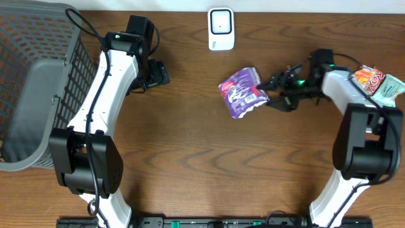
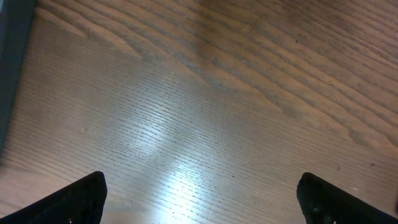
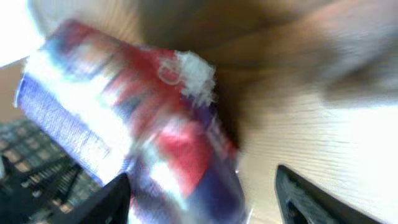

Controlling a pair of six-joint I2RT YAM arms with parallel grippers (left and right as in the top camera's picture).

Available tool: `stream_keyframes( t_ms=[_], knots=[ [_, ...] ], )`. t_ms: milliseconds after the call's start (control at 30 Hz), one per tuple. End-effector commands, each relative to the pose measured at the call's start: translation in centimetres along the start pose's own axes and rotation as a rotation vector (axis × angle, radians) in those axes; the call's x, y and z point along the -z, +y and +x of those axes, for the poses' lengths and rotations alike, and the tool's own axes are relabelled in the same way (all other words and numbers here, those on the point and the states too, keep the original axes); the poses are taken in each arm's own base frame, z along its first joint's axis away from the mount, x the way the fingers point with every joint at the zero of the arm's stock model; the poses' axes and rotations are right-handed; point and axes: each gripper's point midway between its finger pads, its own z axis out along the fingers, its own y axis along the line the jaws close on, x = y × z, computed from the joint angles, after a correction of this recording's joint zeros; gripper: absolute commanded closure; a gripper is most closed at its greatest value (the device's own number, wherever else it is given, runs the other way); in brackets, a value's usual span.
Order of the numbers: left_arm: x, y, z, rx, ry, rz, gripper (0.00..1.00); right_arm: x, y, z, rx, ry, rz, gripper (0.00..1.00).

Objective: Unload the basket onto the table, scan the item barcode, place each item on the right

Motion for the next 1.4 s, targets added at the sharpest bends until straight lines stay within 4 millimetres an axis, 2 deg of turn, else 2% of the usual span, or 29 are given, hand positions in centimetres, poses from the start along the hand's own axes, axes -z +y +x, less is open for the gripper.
stream_keyframes(
  t_ms=[0, 67, 233, 400, 500, 600, 767, 933, 1000, 1200, 1367],
  knots=[
    [0.4, 0.4, -0.1, -0.001, -0.012, -0.009, 0.02, 3.2, 1.9, -1.2, 0.184, -0.141, 0.095, 0.14],
    [0.4, 0.4, -0.1, -0.001, -0.012, -0.009, 0.02, 3.7, 2.2, -1.4, 0.234, -0.17, 0.119, 0.01],
    [0.4, 0.4, -0.1, -0.001, -0.012, -0.009, 0.02, 4.4, 2.6, -3.3, 0.293, -0.261, 0.152, 0.01],
    [0.4, 0.4, -0.1, -0.001, -0.012, -0.009, 0.02, 5.5, 1.2, -6.5, 0.327, -0.423, 0.308, 0.01],
    [0.4, 0.4, -0.1, -0.001, -0.012, -0.009, 0.02, 5.3, 1.4, -7.4, 0.352, -0.456, 0.303, 0.01],
    [0.4, 0.4, -0.1, -0.001, -0.012, -0.009, 0.02, 4.4, 2.2, -7.7, 0.395, -0.448, 0.254, 0.01],
    [0.4, 0.4, -0.1, -0.001, -0.012, -0.009, 0.02, 1.4, 3.1, -7.8, 0.447, -0.389, 0.171, 0.07],
    [0.4, 0.4, -0.1, -0.001, -0.012, -0.009, 0.02, -2.4, 2.6, -6.6, 0.521, -0.274, 0.139, 0.07],
    [0.4, 0.4, -0.1, -0.001, -0.012, -0.009, 0.02, -3.6, 2.5, -5.9, 0.541, -0.224, 0.115, 0.11],
    [0.4, 0.4, -0.1, -0.001, -0.012, -0.009, 0.02, -4.6, 1.3, -5.5, 0.511, -0.186, 0.132, 0.46],
    [0.4, 0.4, -0.1, -0.001, -0.012, -0.009, 0.02, -3.7, 3.0, -4.9, 0.523, -0.17, 0.054, 0.97]
  ],
)
